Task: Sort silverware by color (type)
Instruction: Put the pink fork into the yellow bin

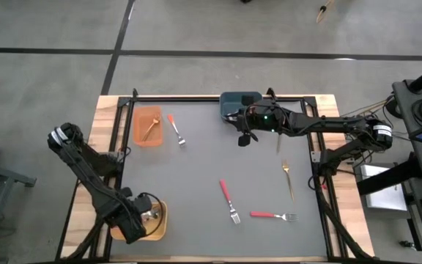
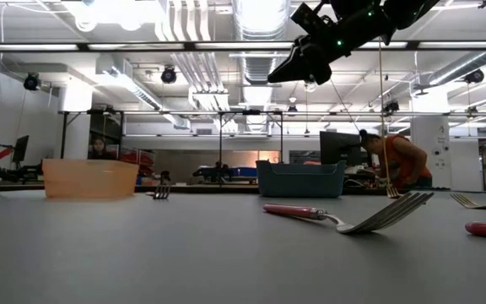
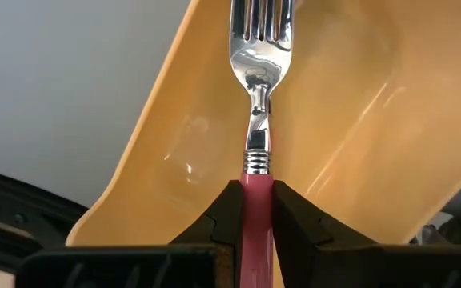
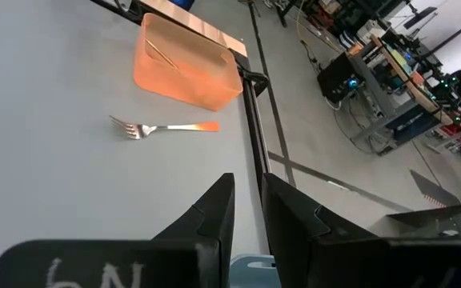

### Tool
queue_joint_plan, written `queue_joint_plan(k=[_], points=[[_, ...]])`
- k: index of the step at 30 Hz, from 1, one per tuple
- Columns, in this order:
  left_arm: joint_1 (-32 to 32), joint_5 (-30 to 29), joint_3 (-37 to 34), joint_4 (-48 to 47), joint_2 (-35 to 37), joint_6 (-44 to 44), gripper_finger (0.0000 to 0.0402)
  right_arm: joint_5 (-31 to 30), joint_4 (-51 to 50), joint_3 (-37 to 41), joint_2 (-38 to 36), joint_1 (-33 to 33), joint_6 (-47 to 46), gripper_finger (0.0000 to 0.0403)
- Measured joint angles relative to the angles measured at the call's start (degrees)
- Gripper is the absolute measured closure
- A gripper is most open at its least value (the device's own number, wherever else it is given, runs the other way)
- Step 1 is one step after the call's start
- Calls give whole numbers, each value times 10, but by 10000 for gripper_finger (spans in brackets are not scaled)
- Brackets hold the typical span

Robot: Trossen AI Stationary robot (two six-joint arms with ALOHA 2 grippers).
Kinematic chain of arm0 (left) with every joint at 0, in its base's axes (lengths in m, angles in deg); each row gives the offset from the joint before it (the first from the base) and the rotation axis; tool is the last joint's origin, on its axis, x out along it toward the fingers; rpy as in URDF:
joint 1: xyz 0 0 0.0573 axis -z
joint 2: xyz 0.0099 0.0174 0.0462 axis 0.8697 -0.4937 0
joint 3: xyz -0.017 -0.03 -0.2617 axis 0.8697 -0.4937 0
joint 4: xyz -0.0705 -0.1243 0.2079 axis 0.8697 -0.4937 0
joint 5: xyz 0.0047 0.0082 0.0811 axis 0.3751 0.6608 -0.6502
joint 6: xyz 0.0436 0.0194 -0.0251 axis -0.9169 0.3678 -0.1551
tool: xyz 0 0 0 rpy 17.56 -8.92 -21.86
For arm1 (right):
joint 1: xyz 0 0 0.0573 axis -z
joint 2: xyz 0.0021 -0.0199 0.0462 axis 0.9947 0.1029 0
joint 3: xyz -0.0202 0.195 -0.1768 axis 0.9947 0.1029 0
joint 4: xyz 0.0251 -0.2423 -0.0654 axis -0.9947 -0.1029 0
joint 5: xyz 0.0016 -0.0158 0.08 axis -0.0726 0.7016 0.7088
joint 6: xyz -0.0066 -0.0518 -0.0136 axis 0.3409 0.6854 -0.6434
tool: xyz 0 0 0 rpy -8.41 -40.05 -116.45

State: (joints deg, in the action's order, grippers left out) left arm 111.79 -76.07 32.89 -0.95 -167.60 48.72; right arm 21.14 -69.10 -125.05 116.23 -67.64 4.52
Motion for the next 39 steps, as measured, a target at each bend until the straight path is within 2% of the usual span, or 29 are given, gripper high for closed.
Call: queue_joint_plan(k=[11,16,25,39], points=[[3,-22,-9,17,0,7,372,0,0,0,0,0,-1,344],[12,-52,-9,25,0,17,372,0,0,0,0,0,-2,344],[19,-52,-9,25,-3,26,372,0,1,0,0,0,-2,344],[28,-51,-12,27,-44,16,372,0,3,0,0,0,-2,345]])
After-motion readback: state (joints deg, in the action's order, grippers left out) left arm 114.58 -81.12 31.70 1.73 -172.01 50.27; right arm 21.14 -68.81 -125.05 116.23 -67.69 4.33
